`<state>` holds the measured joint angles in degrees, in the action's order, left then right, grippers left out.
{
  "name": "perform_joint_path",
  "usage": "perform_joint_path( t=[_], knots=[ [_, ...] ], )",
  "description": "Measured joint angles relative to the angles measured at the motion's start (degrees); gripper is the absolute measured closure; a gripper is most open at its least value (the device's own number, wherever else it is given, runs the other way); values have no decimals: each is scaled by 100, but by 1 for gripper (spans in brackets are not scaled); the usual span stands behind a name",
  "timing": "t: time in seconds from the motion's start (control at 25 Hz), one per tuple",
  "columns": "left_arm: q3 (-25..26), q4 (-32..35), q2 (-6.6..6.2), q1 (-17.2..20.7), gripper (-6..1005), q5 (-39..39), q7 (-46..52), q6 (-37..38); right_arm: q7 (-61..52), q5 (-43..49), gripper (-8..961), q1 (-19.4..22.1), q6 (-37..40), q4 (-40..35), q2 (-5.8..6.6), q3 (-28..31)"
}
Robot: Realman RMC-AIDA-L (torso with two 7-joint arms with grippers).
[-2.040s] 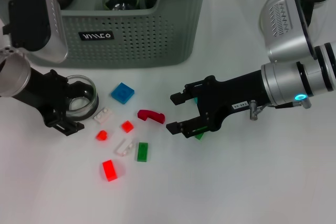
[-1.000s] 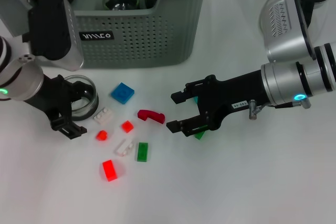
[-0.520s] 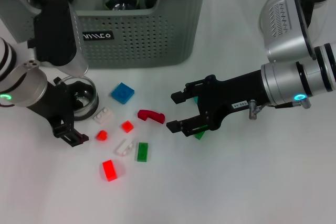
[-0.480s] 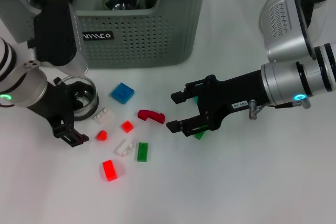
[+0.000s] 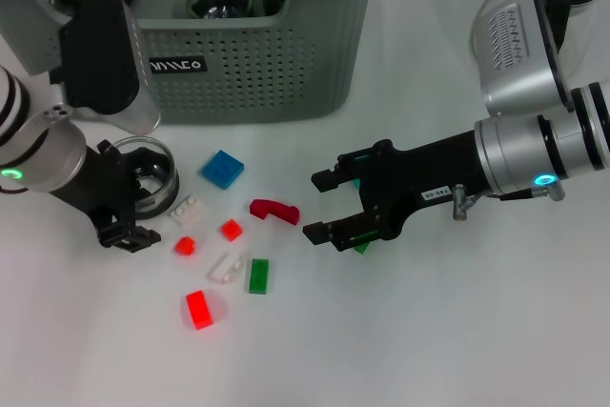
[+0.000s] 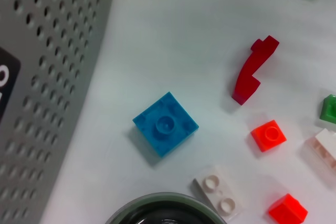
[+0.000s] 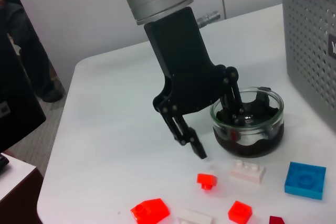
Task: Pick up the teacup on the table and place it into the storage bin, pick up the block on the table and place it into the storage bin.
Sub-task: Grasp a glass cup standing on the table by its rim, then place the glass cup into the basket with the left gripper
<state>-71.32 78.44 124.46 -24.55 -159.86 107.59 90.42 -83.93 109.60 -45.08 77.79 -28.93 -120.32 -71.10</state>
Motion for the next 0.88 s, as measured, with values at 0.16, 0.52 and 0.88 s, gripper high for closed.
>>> perform_joint_path(
  t=[0.16, 0.52, 0.88],
  knots=[
    [27, 11, 0, -11, 436, 10, 69, -4, 4, 0, 192, 0, 0, -13, 0, 0],
    [31, 159, 0, 21, 766, 40, 96, 156, 40, 0, 193, 0, 0, -47, 5, 0],
    [179, 486, -8, -18, 958, 109, 168, 555, 59, 3, 193, 0, -2, -51, 23, 0]
  ],
)
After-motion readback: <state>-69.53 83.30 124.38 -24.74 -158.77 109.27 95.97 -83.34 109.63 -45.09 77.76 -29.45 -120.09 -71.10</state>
